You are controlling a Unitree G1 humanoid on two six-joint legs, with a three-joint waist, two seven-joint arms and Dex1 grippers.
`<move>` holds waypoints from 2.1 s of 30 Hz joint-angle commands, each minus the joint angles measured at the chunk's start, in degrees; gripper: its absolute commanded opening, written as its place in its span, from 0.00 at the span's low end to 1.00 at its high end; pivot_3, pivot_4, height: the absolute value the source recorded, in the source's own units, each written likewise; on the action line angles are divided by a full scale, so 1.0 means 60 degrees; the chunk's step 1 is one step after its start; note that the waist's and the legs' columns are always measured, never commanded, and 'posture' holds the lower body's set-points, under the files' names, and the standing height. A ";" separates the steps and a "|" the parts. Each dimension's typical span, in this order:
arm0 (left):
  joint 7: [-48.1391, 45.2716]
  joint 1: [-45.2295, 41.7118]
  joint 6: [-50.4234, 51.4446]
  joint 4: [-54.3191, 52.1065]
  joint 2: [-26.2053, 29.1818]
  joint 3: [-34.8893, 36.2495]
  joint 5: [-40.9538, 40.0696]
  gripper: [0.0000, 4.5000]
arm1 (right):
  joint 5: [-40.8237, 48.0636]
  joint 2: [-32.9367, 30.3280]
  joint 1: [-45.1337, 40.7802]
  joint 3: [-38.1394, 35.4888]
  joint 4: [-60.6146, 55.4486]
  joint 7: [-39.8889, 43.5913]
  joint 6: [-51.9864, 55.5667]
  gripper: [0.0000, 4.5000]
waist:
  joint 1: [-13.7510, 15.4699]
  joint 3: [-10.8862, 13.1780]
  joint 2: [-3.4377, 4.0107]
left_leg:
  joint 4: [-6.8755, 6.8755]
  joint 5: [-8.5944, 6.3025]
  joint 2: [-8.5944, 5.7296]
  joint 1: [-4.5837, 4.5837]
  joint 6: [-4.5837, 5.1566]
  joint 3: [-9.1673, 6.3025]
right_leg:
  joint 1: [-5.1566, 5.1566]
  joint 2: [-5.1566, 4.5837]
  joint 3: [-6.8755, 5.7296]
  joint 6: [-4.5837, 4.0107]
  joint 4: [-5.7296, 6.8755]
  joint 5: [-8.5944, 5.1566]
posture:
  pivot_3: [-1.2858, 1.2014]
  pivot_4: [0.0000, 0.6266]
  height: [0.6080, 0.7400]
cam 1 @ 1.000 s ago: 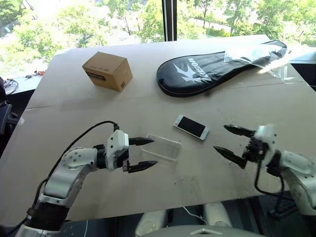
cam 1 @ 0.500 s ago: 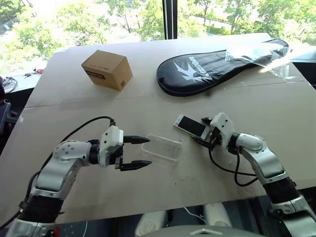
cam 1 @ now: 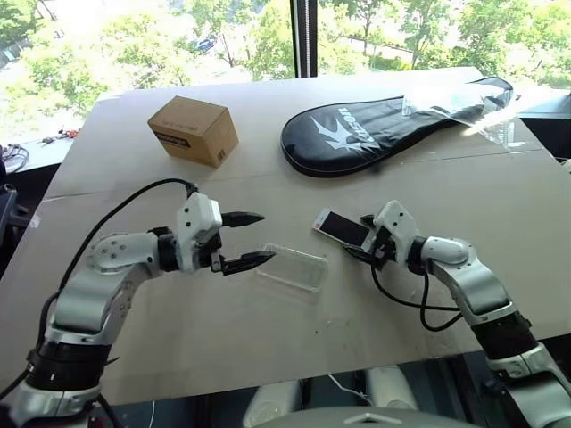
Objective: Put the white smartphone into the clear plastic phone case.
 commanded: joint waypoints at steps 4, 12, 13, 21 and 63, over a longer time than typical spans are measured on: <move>0.0457 0.0038 0.0433 -0.0571 0.0120 0.0178 0.0168 0.85 | -0.0267 -0.0450 0.0617 0.0463 0.0307 0.0310 0.0854 0.65 | 0.0064 -0.0007 0.0005 | 0.0000 0.0000 0.0000 -0.0001 0.0000 -0.0005 | 0.0001 -0.0001 -0.0007 0.0000 -0.0002 0.0000 | 0.52 0.24 1.00; 0.0536 0.0029 0.0359 -0.0438 0.0038 0.0282 0.0306 0.85 | 0.0298 -0.0288 0.0280 -0.0083 -0.0403 0.0508 0.0326 0.65 | 0.0093 -0.0011 0.0008 | -0.0001 0.0000 0.0000 -0.0002 0.0000 -0.0007 | 0.0002 -0.0002 -0.0009 0.0000 -0.0007 0.0000 | 0.52 0.24 1.00; 0.0538 0.0002 0.0371 -0.0398 0.0013 0.0329 0.0257 0.85 | 0.0458 -0.0268 0.0171 -0.0210 -0.0655 0.0582 0.0320 0.65 | 0.0093 -0.0008 0.0010 | -0.0001 0.0000 0.0000 -0.0006 0.0000 -0.0007 | 0.0004 -0.0002 -0.0009 0.0000 -0.0007 0.0000 | 0.52 0.24 1.00; 0.0722 -0.0559 -0.0086 0.0377 -0.0356 0.0298 0.0512 0.16 | 0.0695 -0.1180 -0.0128 0.0414 -0.3103 0.1595 0.1237 0.65 | -0.0017 0.0006 0.0030 | -0.0004 0.0000 0.0000 -0.0030 0.0000 -0.0007 | -0.0019 -0.0003 -0.0008 0.0000 -0.0005 0.0000 | 0.52 0.24 1.00; -0.0279 -0.0367 -0.0976 0.0712 -0.1025 -0.1660 0.2019 0.01 | -0.0133 -0.0984 -0.1066 0.2286 -0.3555 0.0038 0.4103 0.65 | 0.0011 0.0004 0.0032 | 0.0013 0.0001 -0.0005 -0.0044 0.0000 -0.0005 | -0.0037 -0.0008 -0.0010 0.0000 0.0009 0.0001 | 0.52 0.24 1.00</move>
